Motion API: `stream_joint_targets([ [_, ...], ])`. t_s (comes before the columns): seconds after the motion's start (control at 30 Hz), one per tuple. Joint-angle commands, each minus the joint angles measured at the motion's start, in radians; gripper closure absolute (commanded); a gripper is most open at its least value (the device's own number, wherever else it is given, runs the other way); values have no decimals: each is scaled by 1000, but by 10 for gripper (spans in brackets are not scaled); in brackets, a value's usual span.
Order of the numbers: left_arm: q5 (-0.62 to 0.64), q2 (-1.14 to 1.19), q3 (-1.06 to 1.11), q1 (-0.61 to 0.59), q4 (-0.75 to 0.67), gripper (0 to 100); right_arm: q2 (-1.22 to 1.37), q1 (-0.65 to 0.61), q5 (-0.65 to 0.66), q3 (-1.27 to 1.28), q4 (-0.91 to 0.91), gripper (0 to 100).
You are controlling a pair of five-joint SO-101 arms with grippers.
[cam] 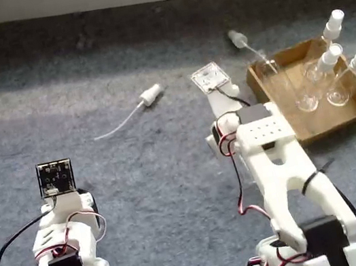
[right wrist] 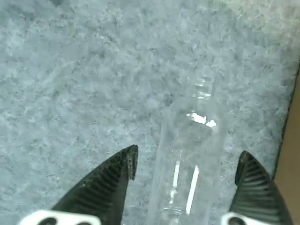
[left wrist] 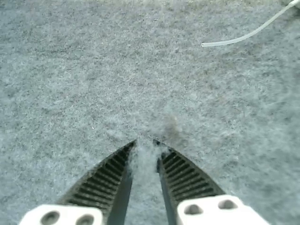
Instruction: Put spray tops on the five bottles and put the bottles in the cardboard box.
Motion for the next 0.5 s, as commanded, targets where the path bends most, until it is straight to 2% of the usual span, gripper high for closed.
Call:
stream_joint_targets([
  [0.0,-32,-1,13,16,-17,992,102,38,-26,-110,-18,701],
  [0.33,-34,-1,13,16,-20,992,315,42,14,-255,-16,706],
  [0.47,-34,-1,15,16,-20,992,349,44,46,-282,16,792],
])
